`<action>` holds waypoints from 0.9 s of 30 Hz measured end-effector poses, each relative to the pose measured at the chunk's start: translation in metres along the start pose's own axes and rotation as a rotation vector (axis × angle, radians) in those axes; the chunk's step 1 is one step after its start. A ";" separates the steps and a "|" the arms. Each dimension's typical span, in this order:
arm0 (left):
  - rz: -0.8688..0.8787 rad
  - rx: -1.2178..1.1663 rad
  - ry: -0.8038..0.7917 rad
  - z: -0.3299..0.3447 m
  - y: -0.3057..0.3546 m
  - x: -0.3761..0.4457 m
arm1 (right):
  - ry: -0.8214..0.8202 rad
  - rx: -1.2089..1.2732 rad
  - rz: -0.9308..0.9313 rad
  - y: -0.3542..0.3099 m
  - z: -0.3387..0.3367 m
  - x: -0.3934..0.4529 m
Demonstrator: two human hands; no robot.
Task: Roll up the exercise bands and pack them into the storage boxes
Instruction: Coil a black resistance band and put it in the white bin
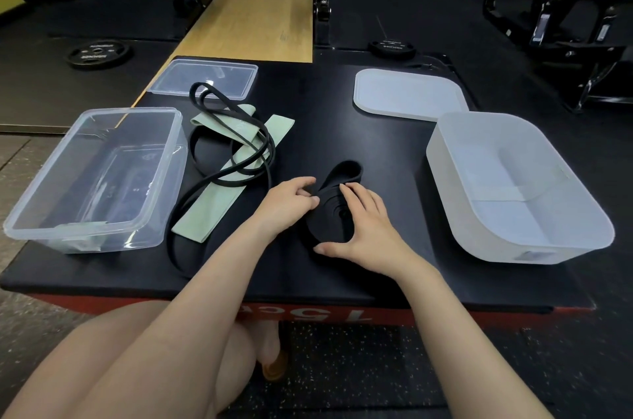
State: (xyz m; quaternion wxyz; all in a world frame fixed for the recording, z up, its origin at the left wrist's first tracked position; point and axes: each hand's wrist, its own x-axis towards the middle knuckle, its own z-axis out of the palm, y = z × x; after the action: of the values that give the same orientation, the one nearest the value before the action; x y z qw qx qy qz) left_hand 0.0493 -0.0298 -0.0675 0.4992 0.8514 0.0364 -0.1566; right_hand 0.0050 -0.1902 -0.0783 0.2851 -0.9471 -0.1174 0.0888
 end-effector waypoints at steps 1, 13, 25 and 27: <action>-0.002 0.009 -0.001 0.000 -0.001 0.000 | -0.040 -0.016 -0.021 0.003 -0.003 0.001; 0.013 0.080 0.066 0.002 -0.005 0.002 | -0.028 -0.143 0.031 0.000 -0.001 -0.006; 0.050 0.001 0.060 0.005 -0.004 -0.005 | 0.358 0.031 0.247 -0.024 0.036 -0.007; 0.014 -0.048 0.042 0.005 -0.003 -0.005 | 0.313 0.046 0.210 -0.020 0.032 -0.006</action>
State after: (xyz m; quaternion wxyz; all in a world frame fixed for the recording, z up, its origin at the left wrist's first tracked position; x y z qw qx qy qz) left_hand 0.0426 -0.0317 -0.0707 0.5196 0.8426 0.0444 -0.1343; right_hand -0.0121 -0.1592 -0.0933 0.3107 -0.9496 0.0302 -0.0278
